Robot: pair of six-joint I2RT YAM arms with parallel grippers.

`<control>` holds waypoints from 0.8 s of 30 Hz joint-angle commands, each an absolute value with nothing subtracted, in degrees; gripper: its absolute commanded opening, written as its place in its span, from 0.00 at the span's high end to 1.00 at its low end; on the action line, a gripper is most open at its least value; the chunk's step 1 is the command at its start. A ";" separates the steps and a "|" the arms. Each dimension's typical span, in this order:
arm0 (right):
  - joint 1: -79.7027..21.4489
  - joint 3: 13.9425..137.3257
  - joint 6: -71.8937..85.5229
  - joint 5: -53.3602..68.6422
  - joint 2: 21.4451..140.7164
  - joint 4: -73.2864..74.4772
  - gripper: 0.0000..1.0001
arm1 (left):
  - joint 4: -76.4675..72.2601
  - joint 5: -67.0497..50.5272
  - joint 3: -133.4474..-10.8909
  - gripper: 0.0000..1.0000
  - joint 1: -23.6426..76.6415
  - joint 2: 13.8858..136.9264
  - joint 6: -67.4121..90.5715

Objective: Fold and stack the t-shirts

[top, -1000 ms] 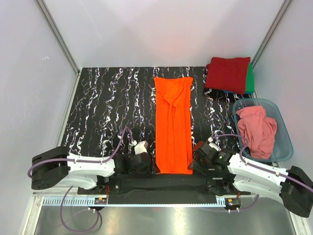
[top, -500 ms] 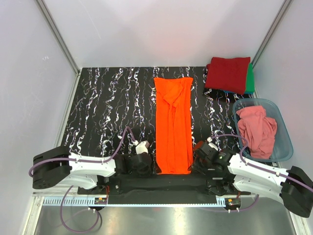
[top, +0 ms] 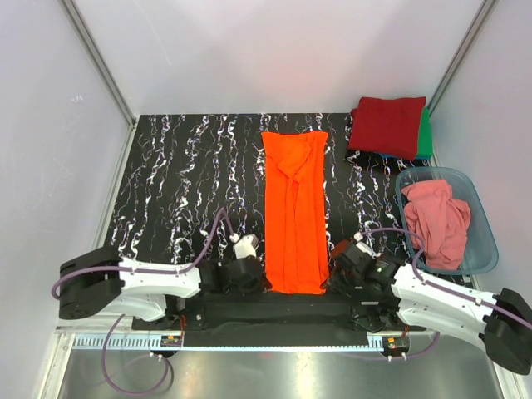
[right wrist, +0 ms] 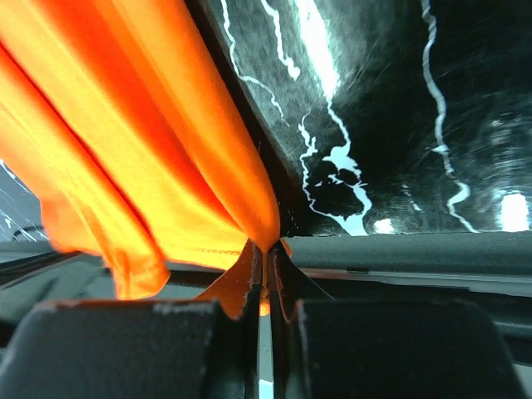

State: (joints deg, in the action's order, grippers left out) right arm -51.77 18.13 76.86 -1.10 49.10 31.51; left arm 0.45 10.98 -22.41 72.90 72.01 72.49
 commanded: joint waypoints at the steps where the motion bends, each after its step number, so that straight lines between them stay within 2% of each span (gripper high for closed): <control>1: -51.94 21.70 75.77 -8.17 46.68 35.14 1.00 | 7.43 21.79 -29.95 1.00 71.89 67.08 69.88; 6: -51.68 31.62 70.59 -14.67 46.75 40.77 1.00 | 15.37 22.24 -36.90 1.00 69.18 64.95 65.49; 10: -47.91 39.54 62.17 -17.75 52.27 41.92 1.00 | 16.43 19.26 -41.73 1.00 63.38 65.74 61.88; 16: -36.49 47.89 49.69 -14.59 63.25 37.63 1.00 | 16.70 15.04 -48.32 1.00 54.24 71.17 55.47; 24: -27.61 58.53 41.31 -9.76 76.98 32.61 1.00 | 15.82 8.80 -58.52 1.00 43.60 82.33 47.21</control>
